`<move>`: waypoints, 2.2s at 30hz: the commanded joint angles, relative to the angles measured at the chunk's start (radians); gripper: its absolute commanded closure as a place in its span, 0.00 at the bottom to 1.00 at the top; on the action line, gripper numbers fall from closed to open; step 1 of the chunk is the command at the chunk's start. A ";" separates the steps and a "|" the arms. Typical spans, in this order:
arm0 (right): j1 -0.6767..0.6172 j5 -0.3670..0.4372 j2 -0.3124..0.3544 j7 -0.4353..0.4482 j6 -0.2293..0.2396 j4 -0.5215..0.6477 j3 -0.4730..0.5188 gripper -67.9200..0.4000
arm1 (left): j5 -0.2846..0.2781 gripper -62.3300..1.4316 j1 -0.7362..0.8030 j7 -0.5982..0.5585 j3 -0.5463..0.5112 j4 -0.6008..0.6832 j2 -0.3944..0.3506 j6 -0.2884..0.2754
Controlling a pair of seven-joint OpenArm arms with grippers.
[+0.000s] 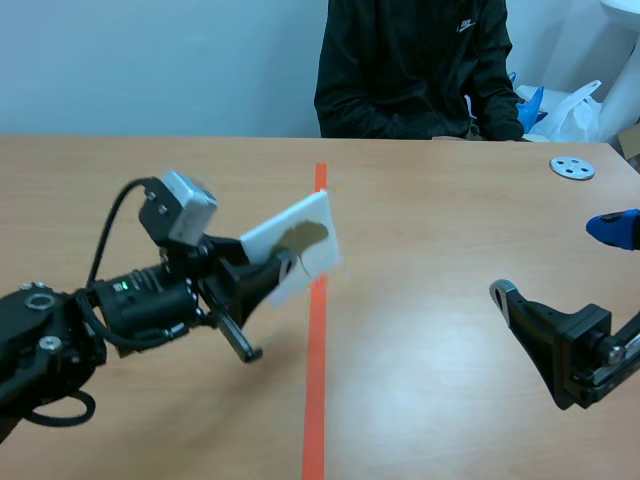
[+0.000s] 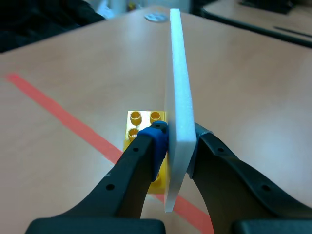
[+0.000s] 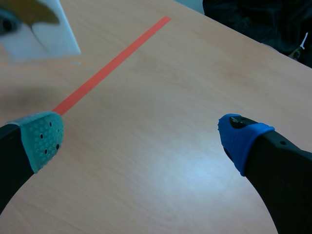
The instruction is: Sort the leaf by its shape. The table is split by an orange tape line. A compound leaf with several leaflets goes to the left side, a simple leaf with one blade goes to the right side. Return to the home posture when a red brick is placed on the table.
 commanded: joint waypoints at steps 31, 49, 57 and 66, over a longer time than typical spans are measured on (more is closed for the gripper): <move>0.011 0.007 0.008 0.003 0.000 0.005 0.010 0.00 | -0.093 0.89 -0.110 0.015 -0.317 -0.322 -0.003 0.351; 0.011 0.007 0.008 -0.008 0.000 0.005 0.010 0.00 | -0.089 0.89 -0.244 -0.086 -0.317 -0.626 -0.003 0.349; 0.011 0.007 0.008 -0.016 0.000 0.005 0.010 0.00 | -0.058 0.90 -0.244 -0.085 -0.311 -0.665 -0.003 0.339; 0.011 0.007 0.008 -0.046 0.000 0.005 0.010 0.00 | -0.059 0.80 -0.237 -0.075 -0.311 -0.666 -0.004 0.329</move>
